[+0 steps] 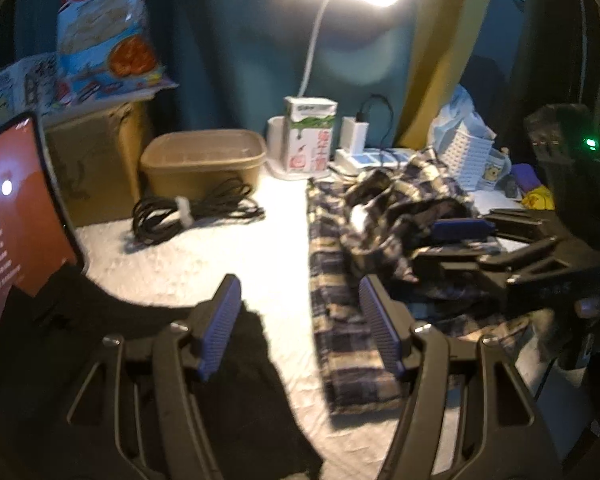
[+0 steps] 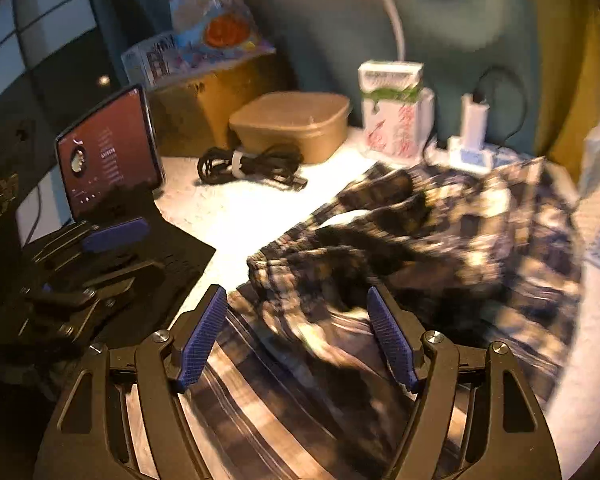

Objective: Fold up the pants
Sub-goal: 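Lower the plaid fabric onto the garment and open the right gripper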

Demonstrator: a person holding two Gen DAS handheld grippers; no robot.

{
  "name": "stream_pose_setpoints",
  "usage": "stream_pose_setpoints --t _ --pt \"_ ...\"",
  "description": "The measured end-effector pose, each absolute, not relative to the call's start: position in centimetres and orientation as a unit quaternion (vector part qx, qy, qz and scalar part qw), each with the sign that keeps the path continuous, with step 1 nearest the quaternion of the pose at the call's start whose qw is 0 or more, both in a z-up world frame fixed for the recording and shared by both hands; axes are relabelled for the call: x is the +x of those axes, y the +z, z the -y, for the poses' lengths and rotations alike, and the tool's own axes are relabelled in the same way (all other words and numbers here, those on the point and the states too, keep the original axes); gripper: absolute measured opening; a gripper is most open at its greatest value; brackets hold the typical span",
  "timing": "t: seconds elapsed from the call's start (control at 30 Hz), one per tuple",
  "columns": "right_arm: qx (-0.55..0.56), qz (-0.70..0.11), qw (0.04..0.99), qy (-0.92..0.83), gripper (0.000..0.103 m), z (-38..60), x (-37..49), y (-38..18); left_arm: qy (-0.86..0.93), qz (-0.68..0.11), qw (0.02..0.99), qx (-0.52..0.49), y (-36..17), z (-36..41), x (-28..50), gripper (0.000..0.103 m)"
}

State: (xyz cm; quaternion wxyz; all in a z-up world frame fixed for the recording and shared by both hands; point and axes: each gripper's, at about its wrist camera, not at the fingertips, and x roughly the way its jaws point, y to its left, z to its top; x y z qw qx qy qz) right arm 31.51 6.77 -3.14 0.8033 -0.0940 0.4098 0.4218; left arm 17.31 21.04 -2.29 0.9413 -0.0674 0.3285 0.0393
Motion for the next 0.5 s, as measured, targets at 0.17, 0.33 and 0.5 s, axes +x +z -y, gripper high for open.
stream_pose_setpoints --t 0.17,0.33,0.5 --pt "-0.072 -0.394 0.831 0.387 0.076 -1.8 32.9 -2.1 0.002 -0.325 0.945 -0.031 -0.9 -18.3 19.9 0.063" --pt "-0.049 -0.398 0.854 0.331 0.076 3.4 35.6 -2.2 -0.045 -0.335 0.940 0.040 -0.2 -14.6 23.6 0.064" --pt "-0.032 -0.377 0.871 0.313 0.076 6.9 36.5 -2.3 -0.086 -0.345 0.931 0.077 -0.3 -11.0 25.9 0.064"
